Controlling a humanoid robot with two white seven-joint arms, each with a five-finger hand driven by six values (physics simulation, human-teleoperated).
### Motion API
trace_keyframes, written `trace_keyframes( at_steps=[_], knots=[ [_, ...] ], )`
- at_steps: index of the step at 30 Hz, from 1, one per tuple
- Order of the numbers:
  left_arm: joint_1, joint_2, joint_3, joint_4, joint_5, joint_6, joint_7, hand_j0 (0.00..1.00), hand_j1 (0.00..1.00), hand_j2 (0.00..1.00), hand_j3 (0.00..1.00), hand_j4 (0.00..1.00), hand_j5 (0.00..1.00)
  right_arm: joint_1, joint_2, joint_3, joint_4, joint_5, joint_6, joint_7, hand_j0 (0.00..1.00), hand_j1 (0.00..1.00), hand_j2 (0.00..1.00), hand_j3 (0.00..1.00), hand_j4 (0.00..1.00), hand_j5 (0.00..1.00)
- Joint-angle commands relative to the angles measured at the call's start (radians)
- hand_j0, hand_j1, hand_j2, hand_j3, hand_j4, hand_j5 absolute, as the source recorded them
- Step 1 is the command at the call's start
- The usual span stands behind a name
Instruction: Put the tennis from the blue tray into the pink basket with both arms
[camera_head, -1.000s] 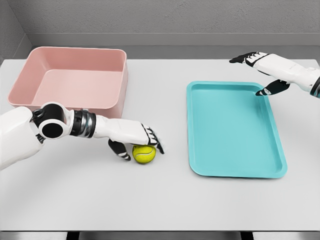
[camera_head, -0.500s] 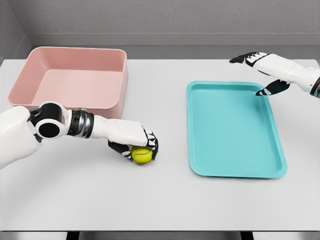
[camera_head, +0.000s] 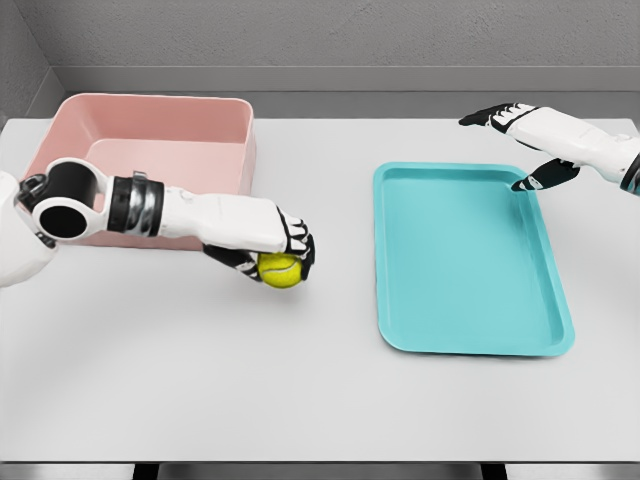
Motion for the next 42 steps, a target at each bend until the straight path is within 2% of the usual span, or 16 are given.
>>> trace_keyframes(
  at_steps=[1,7,23,31,42],
  knots=[
    [-0.002,0.003,0.011,0.000,0.014,0.002,0.001,0.39,0.39,0.39,0.39,0.39,0.39,0.000,-0.001,-0.001,0.000,-0.007,0.001,-0.001,1.00,1.00,1.00,1.00,1.00,1.00],
    [-0.029,0.026,0.015,0.007,0.048,0.002,0.001,0.39,0.39,0.39,0.39,0.39,0.39,0.000,-0.001,-0.001,0.000,-0.007,0.001,-0.001,1.00,1.00,1.00,1.00,1.00,1.00],
    [-0.091,0.037,0.027,0.058,0.074,0.002,0.001,0.39,0.39,0.39,0.39,0.39,0.39,0.000,-0.001,-0.001,0.000,-0.007,0.001,-0.001,1.00,1.00,1.00,1.00,1.00,1.00],
    [-0.117,0.036,0.043,0.153,0.076,0.002,0.001,0.39,0.39,0.39,0.39,0.39,0.39,0.000,-0.001,-0.001,0.000,-0.007,0.001,-0.001,1.00,1.00,1.00,1.00,1.00,1.00],
    [-0.152,0.020,0.050,0.354,0.062,0.002,0.001,0.39,0.39,0.39,0.39,0.39,0.39,0.000,-0.001,-0.001,0.000,-0.007,0.001,-0.001,1.00,1.00,1.00,1.00,1.00,1.00]
  ],
)
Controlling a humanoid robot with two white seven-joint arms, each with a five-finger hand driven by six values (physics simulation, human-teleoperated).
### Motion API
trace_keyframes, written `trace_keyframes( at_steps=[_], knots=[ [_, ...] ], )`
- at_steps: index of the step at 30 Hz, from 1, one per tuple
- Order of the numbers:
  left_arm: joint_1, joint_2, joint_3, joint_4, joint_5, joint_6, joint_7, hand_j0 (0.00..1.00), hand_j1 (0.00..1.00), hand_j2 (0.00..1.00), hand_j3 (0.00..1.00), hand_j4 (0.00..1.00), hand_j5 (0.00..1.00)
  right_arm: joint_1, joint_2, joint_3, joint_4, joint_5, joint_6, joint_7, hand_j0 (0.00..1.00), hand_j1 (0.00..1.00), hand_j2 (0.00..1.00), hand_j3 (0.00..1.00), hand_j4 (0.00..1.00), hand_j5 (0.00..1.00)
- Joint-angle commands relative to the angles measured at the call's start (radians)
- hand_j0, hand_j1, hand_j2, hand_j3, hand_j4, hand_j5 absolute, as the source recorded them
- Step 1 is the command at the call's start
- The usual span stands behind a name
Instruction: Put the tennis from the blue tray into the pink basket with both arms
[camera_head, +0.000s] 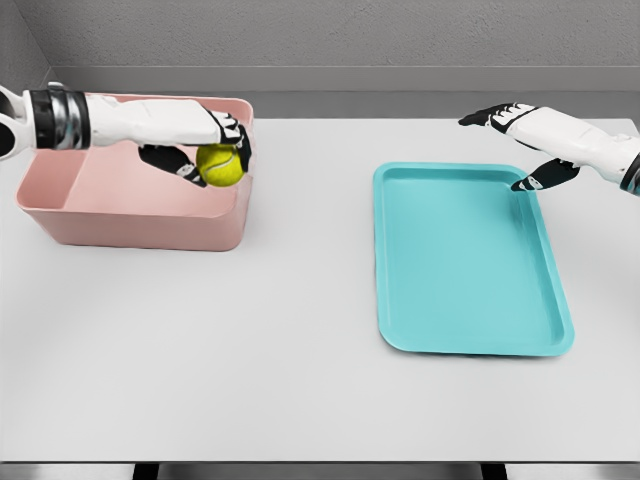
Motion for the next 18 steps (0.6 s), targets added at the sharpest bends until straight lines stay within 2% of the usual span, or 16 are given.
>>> trace_keyframes(
  at_steps=[1,7,10,11,12,13,15,18],
  knots=[
    [0.000,-0.008,0.016,0.068,0.002,0.004,0.001,0.39,0.39,0.39,0.39,0.39,0.39,0.000,0.000,-0.001,0.000,-0.007,0.001,-0.001,1.00,1.00,1.00,1.00,1.00,1.00],
    [-0.011,-0.082,0.036,0.229,-0.050,0.004,0.001,0.39,0.39,0.39,0.39,0.39,0.39,0.000,-0.002,-0.001,0.000,-0.007,0.001,-0.001,1.00,1.00,1.00,1.00,1.00,1.00],
    [-0.012,-0.090,0.042,0.252,-0.052,0.004,0.001,0.40,0.40,0.40,0.40,0.40,0.40,0.000,0.000,-0.001,0.000,-0.007,0.001,-0.001,1.00,1.00,1.00,1.00,1.00,1.00],
    [-0.012,-0.090,0.044,0.254,-0.061,0.004,0.001,0.45,0.45,0.45,0.45,0.45,0.45,0.000,0.000,-0.001,0.000,-0.007,0.001,-0.001,1.00,1.00,1.00,1.00,1.00,1.00],
    [-0.011,-0.088,0.067,0.254,-0.075,0.004,0.007,0.67,0.67,0.67,0.67,0.67,0.67,0.000,-0.002,-0.001,0.000,-0.007,0.001,-0.001,1.00,1.00,1.00,1.00,1.00,1.00],
    [-0.009,-0.088,0.067,0.254,-0.076,0.004,0.027,0.80,0.80,0.80,0.80,0.80,0.80,0.000,0.000,-0.001,0.000,-0.007,0.001,-0.001,1.00,1.00,1.00,1.00,1.00,1.00],
    [-0.009,-0.081,0.067,0.254,-0.080,0.004,0.029,0.87,0.87,0.87,0.87,0.87,0.87,0.000,0.000,-0.001,0.000,-0.007,0.001,-0.001,1.00,1.00,1.00,1.00,1.00,1.00],
    [-0.009,-0.076,0.068,0.254,-0.090,0.004,0.029,0.90,0.90,0.90,0.90,0.90,0.90,0.000,0.000,-0.001,0.000,-0.007,0.001,-0.001,1.00,1.00,1.00,1.00,1.00,1.00]
  ],
)
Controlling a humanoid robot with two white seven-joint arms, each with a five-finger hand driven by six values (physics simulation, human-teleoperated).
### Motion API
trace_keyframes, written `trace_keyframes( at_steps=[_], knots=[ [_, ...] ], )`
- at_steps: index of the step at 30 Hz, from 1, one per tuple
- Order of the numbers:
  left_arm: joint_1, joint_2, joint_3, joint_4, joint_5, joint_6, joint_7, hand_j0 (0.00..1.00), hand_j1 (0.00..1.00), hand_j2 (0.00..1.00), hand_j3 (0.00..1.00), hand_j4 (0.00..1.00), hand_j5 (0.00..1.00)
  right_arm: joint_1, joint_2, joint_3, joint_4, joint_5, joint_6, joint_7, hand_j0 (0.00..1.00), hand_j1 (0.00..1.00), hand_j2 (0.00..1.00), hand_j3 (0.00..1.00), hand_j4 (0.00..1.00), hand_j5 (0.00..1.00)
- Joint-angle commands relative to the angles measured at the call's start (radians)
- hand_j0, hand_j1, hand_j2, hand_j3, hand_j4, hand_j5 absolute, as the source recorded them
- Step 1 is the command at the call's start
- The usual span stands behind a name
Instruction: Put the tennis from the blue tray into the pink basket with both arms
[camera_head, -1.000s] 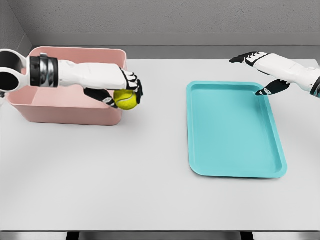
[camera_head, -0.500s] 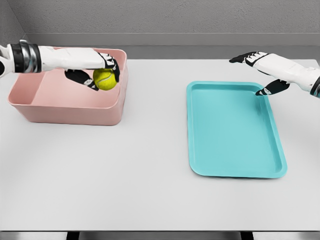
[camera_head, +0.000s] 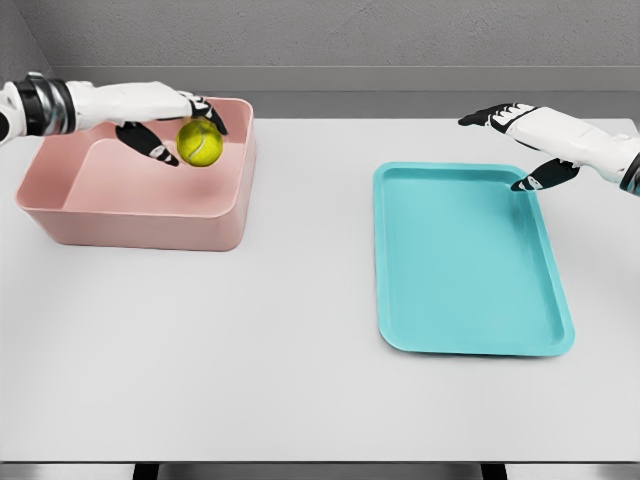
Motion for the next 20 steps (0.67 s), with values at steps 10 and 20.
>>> trace_keyframes(
  at_steps=[10,20],
  knots=[
    [0.046,0.092,0.052,-0.113,0.007,0.003,0.008,1.00,1.00,1.00,1.00,1.00,1.00,0.000,-0.002,-0.001,-0.003,-0.007,0.001,-0.001,1.00,1.00,1.00,1.00,1.00,1.00],
    [0.164,0.239,0.129,-0.210,0.028,0.003,0.008,1.00,1.00,1.00,1.00,1.00,1.00,0.000,-0.002,-0.001,-0.003,-0.007,0.001,-0.001,1.00,1.00,1.00,1.00,1.00,1.00]
  ],
)
